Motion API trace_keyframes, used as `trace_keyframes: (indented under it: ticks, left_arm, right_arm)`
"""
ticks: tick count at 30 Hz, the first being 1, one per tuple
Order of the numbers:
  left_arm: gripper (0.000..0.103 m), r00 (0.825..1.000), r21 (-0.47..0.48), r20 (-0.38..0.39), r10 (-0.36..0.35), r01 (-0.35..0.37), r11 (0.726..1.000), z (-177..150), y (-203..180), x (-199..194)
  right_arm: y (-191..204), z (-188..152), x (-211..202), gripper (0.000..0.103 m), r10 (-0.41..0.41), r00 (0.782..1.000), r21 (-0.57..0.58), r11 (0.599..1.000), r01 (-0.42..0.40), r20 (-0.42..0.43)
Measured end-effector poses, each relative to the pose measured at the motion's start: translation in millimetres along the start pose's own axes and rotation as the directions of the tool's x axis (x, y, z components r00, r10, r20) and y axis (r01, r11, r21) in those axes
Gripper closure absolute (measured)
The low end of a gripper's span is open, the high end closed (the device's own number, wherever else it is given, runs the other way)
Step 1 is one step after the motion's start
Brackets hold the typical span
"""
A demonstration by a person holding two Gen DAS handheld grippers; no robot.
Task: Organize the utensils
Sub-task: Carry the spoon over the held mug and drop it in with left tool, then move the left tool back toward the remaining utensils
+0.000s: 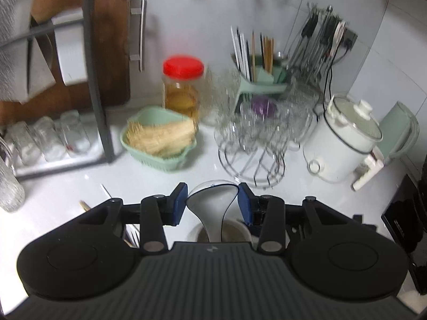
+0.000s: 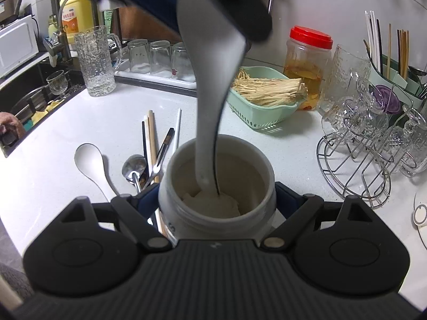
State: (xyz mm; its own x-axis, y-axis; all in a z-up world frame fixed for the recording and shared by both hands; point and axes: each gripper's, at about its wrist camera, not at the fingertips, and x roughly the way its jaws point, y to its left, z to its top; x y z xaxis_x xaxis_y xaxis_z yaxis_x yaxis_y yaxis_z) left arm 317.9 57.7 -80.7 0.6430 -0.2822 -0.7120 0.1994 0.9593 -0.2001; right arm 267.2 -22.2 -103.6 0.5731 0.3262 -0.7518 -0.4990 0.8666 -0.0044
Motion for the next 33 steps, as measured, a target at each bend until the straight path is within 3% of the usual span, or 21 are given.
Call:
trace_keyframes:
  ticks: [6, 10, 16, 24, 29, 33]
  left_arm:
    - [0.056, 0.985, -0.015, -0.164, -0.058, 0.057, 0.998, 5, 8, 26]
    - [0.056, 0.967, -0.010, -0.251, -0.047, 0.046, 0.999, 11, 7, 38]
    - [0.056, 0.949, -0.040, -0.312, -0.047, 0.037, 0.999, 10, 7, 51]
    - [0.055, 0.964, -0.092, -0.264, -0.043, 0.019, 0.996, 12, 17, 35]
    - [0.047, 0.984, -0.154, -0.175, -0.025, -0.002, 0.988, 16, 30, 0]
    - [0.046, 0.994, -0.184, -0.104, 0.024, -0.043, 0.982, 18, 39, -31]
  right_arm:
    - [-1, -2, -2, 0.013, 0.009, 1.000, -0.014, 1.000, -0.009, 0.006]
    - [-1, -3, -3, 0.013, 0.012, 1.000, -0.021, 1.000, -0.012, 0.009]
    - [-3, -4, -4, 0.013, 0.023, 1.000, -0.029, 0.999, -0.023, 0.010]
    - [-4, 2, -2, 0.013, 0.032, 0.999, -0.038, 0.999, -0.034, -0.033]
    - [-7, 12, -1, 0.014, 0.032, 0.992, -0.005, 0.999, -0.033, -0.123]
    - [-13, 15, -1, 0.010, 0.046, 0.991, 0.043, 0.998, -0.041, -0.123]
